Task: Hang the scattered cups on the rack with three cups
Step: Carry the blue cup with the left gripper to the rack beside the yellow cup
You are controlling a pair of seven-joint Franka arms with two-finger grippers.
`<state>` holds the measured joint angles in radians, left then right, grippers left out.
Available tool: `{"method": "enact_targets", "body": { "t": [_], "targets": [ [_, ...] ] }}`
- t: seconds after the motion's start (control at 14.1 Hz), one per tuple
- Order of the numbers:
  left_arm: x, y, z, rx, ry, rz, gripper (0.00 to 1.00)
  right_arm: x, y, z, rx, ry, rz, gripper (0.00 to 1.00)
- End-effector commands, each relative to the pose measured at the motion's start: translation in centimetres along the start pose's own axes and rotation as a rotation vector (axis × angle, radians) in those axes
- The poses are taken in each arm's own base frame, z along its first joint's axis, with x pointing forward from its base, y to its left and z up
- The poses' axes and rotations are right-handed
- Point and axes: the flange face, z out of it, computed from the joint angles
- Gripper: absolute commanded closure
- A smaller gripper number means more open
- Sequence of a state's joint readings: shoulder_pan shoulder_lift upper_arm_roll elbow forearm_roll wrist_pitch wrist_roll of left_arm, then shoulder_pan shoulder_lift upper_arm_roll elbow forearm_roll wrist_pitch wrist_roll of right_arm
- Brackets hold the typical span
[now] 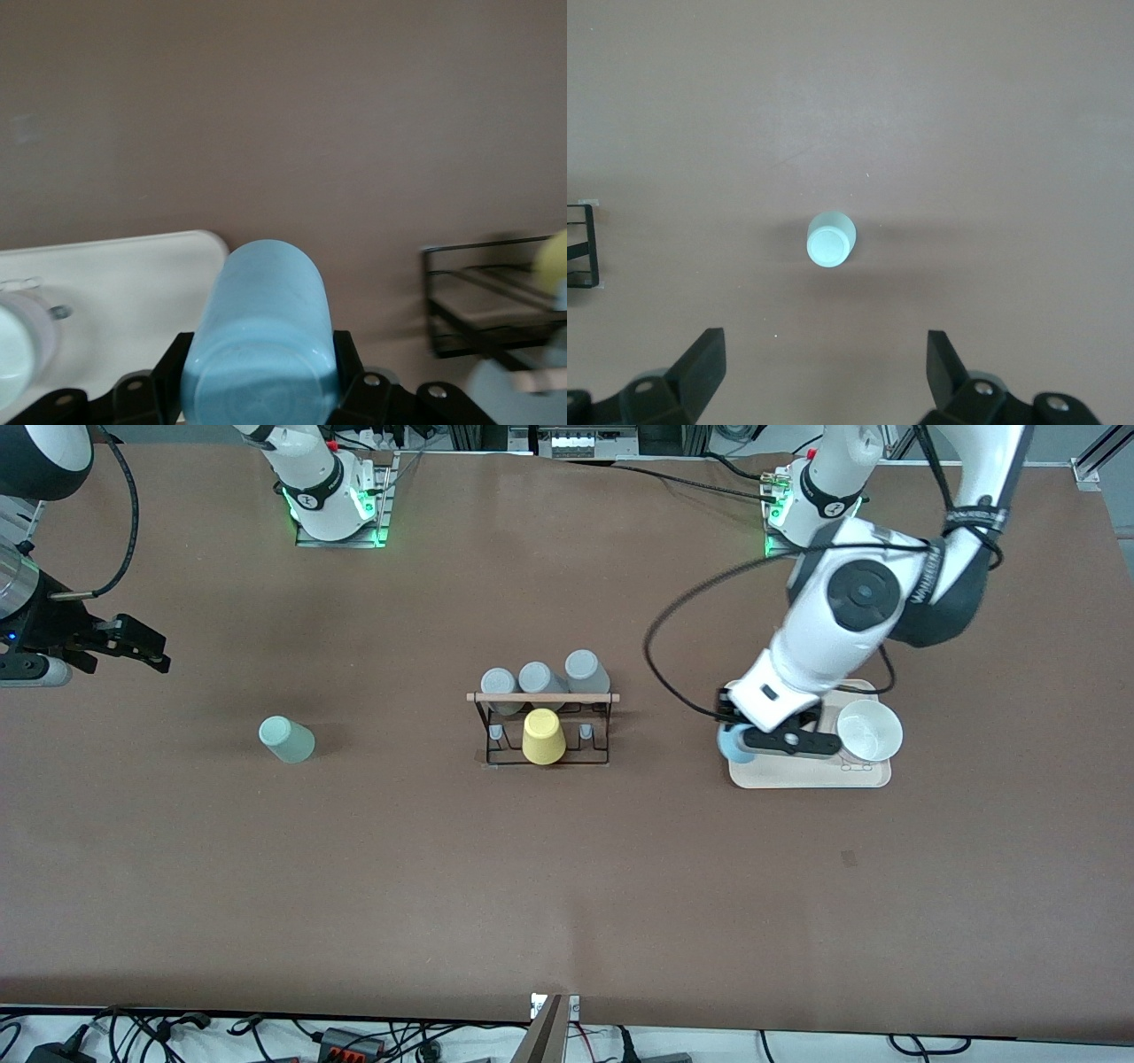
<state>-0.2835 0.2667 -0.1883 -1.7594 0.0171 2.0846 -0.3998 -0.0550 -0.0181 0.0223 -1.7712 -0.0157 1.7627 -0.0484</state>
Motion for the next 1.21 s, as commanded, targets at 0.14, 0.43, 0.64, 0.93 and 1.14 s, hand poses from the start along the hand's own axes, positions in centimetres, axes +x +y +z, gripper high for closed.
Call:
{"method": "enact_targets", "body": {
  "t": [0.14,0.43,0.64,0.93,1.14],
  "targets": [
    [3.7,10.4,-0.2,-0.082,0.05,0.064,0.7,0.1,0.0,0.2,-0.013,0.002,-0.007,0.0],
    [1.1,15.5,2.6,-0.07,0.011,0.018,0.7,0.2,0.0,0.5,-0.013,-0.003,-0.009,0.0],
    [0.1,17.1,3.8,-0.066,0.001,-0.008,0.7,0.1,0.1,0.7,-0.013,-0.009,-0.004,0.0],
    [-0.9,18.5,4.6,-0.061,-0.008,0.012,0.7,0.2,0.1,1.5,-0.012,-0.022,-0.006,0.0],
    [-1.1,19.1,6.0,-0.03,0.009,0.043,0.7,0.5,0.0,2.2,-0.011,-0.025,-0.008,0.0]
  ]
}}
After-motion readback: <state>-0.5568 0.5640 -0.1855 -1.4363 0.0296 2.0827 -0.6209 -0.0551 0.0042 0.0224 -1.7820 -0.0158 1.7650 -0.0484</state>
